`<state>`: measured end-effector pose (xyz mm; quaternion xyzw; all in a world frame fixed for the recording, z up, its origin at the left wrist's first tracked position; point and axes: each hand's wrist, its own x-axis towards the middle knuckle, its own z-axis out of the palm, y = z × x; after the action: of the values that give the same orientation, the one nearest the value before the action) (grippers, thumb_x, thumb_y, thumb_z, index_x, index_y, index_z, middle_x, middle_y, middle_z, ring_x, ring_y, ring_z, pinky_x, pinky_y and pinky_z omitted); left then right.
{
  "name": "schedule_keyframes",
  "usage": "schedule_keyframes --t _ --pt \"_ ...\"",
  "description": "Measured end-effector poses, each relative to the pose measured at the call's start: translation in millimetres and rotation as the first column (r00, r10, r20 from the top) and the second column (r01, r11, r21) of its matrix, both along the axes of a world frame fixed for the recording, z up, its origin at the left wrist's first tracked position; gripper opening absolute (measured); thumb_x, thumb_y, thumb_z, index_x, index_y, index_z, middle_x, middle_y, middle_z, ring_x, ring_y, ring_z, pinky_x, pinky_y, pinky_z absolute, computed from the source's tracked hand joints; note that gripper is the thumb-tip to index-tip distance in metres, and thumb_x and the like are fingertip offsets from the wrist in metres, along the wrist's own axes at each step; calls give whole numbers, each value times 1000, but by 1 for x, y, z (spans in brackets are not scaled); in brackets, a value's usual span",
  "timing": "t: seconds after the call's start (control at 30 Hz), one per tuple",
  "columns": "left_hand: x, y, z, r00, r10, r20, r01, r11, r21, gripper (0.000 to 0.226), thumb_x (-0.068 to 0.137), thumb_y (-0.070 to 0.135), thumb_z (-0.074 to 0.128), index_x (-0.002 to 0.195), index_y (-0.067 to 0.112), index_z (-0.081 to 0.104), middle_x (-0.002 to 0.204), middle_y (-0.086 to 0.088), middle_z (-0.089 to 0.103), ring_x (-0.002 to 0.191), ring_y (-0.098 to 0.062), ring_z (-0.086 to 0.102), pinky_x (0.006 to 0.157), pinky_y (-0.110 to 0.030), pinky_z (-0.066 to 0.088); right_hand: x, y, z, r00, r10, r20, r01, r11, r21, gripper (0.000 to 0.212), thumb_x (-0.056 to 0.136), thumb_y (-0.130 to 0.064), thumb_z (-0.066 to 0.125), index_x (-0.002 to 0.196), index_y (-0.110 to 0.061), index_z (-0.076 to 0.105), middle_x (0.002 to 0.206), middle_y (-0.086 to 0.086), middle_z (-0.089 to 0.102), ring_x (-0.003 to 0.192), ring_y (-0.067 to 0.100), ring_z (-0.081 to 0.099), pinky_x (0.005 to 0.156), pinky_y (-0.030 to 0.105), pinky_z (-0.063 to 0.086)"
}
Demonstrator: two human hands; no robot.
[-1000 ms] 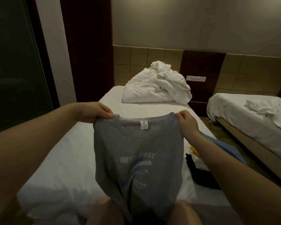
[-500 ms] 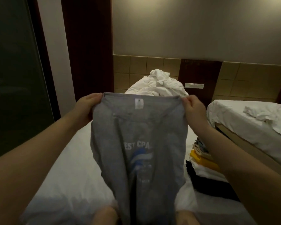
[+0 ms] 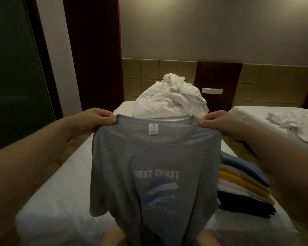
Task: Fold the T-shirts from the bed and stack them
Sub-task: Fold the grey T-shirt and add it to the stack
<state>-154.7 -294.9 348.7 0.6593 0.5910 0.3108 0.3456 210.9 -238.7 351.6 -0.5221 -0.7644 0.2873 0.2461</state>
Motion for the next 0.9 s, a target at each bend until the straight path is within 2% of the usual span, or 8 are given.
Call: schedule_keyframes --t 0.23,0.33,0.47,0.53,0.63,0.73,0.83,0.9 --pt "12 8 0 979 180 97 -187 980 72 34 92 36 50 98 6 65 92 -10 63 85 -24 60 72 -31 49 -7 9 0 968 -133 -214 160 981 111 24 91 -30 57 97 -10 66 91 8 65 83 20 61 64 25 46" --pt "27 6 -2 979 200 29 -196 975 -104 36 86 40 57 99 8 67 97 -11 67 89 -26 64 78 -35 52 -19 10 -1 928 -286 -240 269 958 -102 18 88 -26 61 89 -8 62 88 8 62 79 21 60 60 27 45" --pt "67 4 -3 718 354 600 -257 935 -243 29 79 30 69 92 5 65 74 -8 72 70 -19 68 57 -25 56 -44 -5 -2 681 -424 -597 127 871 -474 13 88 -18 60 87 -6 57 84 11 63 78 23 61 72 36 51" --pt "98 -5 -6 621 331 711 -211 944 -254 20 87 23 63 78 6 63 57 -6 68 50 -16 65 44 -21 52 -63 -19 -6 602 -419 -680 20 859 -511 12 89 -16 57 83 -6 59 72 10 63 65 19 61 64 31 52" --pt "138 -16 -24 696 243 676 -252 964 -87 20 91 23 57 79 10 65 68 -4 70 60 -14 66 53 -20 50 -97 -46 -19 526 -407 -747 -5 876 -481 21 91 -14 56 71 -8 56 42 -1 51 34 4 47 36 16 40" --pt "157 -31 -45 834 230 502 -354 920 167 23 95 26 51 87 8 63 80 -9 66 73 -15 59 62 -24 48 -116 -77 -41 477 -378 -794 -34 894 -446 17 93 -19 54 83 -7 59 48 0 52 35 3 46 37 14 38" --pt "161 -46 -62 845 274 460 -423 868 261 24 96 26 48 81 10 60 77 -6 63 73 -16 59 65 -25 50 -120 -103 -56 388 -339 -857 -92 911 -402 18 93 -20 54 83 -7 62 46 -3 57 38 3 50 41 15 43" --pt "160 -52 -68 835 292 466 -444 858 257 24 96 25 47 75 20 59 75 2 63 75 -16 62 63 -22 51 -122 -110 -60 481 -269 -835 -71 936 -344 20 93 -21 56 78 -8 62 46 -3 56 38 3 49 43 17 43"
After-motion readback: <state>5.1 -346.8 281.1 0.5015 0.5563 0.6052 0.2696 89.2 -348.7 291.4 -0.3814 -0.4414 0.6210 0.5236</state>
